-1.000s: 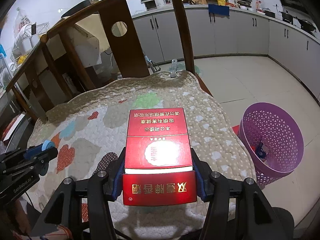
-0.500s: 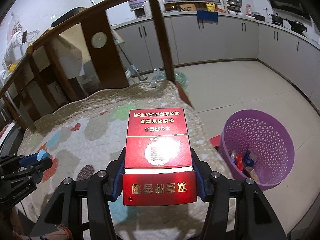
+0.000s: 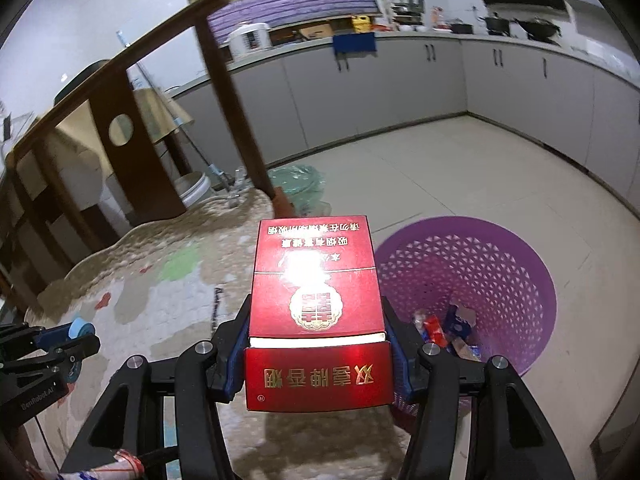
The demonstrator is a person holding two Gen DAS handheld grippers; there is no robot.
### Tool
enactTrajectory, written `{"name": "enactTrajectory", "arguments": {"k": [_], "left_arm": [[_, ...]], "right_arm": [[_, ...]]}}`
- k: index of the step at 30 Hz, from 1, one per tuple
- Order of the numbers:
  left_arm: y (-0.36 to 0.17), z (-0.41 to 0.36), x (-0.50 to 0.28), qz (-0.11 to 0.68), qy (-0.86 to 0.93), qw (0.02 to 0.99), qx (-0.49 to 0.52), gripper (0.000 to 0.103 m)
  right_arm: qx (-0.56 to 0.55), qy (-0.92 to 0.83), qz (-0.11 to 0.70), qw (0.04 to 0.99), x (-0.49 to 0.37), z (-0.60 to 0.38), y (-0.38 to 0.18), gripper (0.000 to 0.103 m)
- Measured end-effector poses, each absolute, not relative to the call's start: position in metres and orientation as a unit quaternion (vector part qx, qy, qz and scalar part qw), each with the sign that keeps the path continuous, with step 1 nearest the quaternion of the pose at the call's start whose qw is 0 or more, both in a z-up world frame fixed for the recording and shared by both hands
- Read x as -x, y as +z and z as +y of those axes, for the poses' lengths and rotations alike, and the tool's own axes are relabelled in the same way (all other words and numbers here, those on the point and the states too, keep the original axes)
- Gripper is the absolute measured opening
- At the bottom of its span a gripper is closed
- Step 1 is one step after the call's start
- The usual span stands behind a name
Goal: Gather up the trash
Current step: 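Carry tape roll and cigarette box over the purple wastebasket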
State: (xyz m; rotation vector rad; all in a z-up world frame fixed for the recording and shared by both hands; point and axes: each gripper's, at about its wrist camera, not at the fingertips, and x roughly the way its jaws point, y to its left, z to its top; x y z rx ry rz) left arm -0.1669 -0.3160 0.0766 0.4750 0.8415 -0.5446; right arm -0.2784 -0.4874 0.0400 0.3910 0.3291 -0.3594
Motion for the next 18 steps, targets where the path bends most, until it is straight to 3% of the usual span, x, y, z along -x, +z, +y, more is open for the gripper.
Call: {"name": "enactTrajectory", "arguments": {"k": [18], "left_arm": [[0.067, -0.377, 0.169, 0.395, -0.293, 0.832, -0.256, 0.025]], "right_arm": [[-0.215, -0.194, 0.155, 0.945, 0.292, -0.509, 0.033, 0.061]]}}
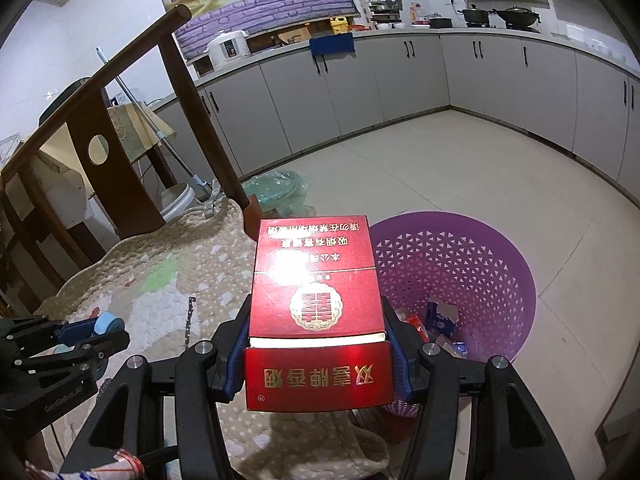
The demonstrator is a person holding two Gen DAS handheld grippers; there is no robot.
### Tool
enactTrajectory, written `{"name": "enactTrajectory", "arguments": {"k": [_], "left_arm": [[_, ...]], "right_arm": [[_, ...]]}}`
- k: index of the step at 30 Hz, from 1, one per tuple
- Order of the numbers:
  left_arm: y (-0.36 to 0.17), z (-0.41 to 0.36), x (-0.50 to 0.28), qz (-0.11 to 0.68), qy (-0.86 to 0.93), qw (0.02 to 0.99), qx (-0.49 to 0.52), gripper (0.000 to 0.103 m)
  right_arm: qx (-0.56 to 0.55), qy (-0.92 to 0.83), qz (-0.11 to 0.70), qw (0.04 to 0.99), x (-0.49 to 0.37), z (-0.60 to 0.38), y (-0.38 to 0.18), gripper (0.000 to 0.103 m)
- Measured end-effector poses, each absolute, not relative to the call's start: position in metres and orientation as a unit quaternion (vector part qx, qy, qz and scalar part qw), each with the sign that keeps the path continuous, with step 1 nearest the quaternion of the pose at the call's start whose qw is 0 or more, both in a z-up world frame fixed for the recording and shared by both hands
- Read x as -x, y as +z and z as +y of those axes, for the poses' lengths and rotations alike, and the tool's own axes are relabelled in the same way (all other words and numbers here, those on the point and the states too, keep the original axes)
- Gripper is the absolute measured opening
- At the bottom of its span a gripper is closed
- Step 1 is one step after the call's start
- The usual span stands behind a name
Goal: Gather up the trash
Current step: 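Carry tape roll and cigarette box over the purple wastebasket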
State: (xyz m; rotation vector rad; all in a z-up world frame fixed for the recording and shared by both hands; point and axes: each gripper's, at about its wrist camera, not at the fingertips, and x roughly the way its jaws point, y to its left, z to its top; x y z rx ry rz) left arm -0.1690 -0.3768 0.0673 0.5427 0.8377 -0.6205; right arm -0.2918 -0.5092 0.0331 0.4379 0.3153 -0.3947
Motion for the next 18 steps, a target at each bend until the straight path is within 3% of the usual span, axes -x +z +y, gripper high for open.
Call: {"name": "enactTrajectory", "arguments": {"k": [18], "left_arm": [[0.099, -0.43, 0.179, 0.369, -0.337, 0.823, -0.269, 0.025]], "right_arm": [[-0.242, -0.208, 0.15, 0.936, 0.305, -0.527, 0.027, 0.061]]}}
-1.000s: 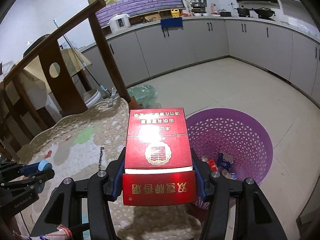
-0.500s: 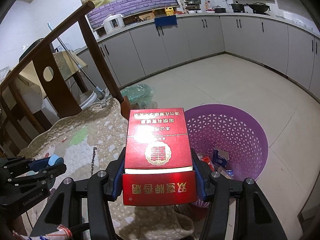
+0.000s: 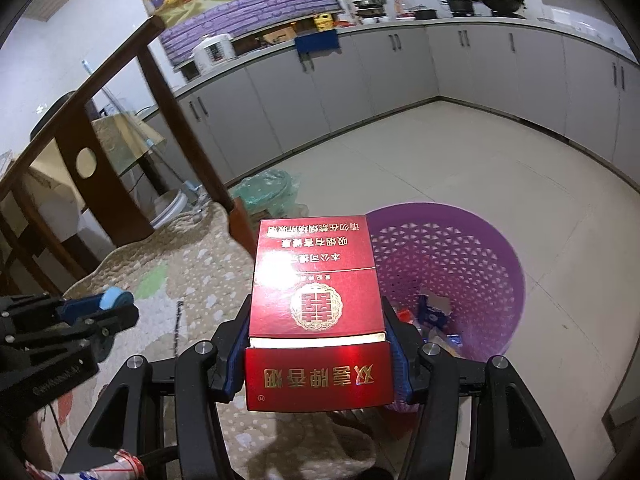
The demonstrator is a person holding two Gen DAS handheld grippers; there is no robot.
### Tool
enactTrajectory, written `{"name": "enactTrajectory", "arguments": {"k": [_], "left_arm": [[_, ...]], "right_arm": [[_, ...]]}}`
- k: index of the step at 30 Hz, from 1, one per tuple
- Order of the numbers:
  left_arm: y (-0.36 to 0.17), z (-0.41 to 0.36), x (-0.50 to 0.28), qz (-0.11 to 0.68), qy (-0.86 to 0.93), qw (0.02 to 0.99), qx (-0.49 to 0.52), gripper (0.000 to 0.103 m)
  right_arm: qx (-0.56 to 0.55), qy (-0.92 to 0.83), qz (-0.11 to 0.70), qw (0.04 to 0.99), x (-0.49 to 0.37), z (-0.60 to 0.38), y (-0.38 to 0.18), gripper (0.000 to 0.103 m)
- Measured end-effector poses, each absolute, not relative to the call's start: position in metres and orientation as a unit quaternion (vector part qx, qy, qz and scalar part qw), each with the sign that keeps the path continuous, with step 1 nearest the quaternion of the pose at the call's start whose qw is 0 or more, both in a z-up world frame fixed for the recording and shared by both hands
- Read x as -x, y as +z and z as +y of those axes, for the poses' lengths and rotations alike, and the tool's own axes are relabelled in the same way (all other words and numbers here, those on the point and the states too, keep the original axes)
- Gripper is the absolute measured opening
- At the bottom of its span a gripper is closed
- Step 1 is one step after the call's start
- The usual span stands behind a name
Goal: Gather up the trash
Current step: 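Carry tape roll and cigarette box over the purple wastebasket, then open both tools to drop tape roll and cigarette box into the wastebasket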
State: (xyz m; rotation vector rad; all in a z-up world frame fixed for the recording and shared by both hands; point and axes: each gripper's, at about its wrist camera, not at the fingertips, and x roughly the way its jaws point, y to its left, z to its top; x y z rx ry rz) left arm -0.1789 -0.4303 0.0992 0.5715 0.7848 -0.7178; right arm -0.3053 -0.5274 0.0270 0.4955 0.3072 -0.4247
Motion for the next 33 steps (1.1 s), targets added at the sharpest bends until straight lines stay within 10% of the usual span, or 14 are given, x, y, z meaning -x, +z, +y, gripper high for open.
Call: {"name": "enactTrajectory", "arguments": {"k": [33], "left_arm": [[0.109, -0.553, 0.17, 0.322, -0.427, 0.796, -0.283, 0.025]], "right_arm": [[-0.29, -0.31, 0.109, 0.899, 0.334, -0.617, 0.035, 0.061]]}}
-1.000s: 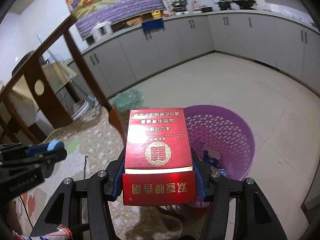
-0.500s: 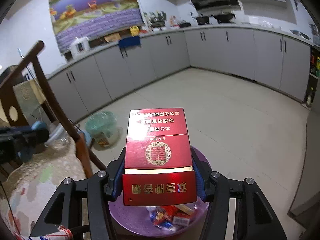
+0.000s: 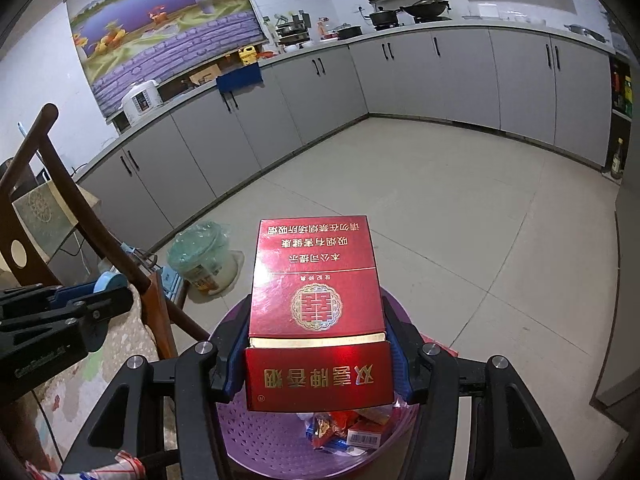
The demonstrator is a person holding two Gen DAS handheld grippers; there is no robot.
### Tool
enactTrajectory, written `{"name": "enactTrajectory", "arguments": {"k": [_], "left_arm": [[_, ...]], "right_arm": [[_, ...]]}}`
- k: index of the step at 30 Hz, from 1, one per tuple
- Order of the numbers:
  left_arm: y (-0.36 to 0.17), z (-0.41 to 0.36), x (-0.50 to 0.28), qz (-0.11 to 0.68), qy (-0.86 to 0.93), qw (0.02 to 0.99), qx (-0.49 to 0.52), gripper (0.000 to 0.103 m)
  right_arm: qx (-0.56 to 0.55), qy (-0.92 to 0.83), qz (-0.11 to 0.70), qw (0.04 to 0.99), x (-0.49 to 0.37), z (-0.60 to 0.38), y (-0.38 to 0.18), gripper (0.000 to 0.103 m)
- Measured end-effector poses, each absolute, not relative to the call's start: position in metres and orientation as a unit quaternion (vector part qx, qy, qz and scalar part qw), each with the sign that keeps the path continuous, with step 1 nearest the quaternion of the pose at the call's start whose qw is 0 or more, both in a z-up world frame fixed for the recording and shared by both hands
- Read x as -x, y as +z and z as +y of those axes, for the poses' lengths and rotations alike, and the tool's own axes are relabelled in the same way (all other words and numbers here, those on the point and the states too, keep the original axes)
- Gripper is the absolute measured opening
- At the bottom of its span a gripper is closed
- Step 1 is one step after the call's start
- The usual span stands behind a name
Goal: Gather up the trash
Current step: 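Open both tools to drop tape roll and cigarette box into the wastebasket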
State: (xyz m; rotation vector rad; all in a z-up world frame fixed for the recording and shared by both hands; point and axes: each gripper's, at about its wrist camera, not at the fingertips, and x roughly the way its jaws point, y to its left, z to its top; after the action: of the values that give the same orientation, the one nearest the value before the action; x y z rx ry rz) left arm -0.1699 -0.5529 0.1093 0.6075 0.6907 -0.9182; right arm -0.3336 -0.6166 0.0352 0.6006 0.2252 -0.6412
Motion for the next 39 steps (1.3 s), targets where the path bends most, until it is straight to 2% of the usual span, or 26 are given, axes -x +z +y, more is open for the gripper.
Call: {"name": "enactTrajectory", "arguments": {"k": [39], "left_arm": [[0.078, -0.581, 0.165, 0.324, -0.439, 0.79, -0.279, 0.025]], "right_arm": [[-0.297, -0.316, 0.13, 0.892, 0.324, -0.624, 0.036, 0.061]]}}
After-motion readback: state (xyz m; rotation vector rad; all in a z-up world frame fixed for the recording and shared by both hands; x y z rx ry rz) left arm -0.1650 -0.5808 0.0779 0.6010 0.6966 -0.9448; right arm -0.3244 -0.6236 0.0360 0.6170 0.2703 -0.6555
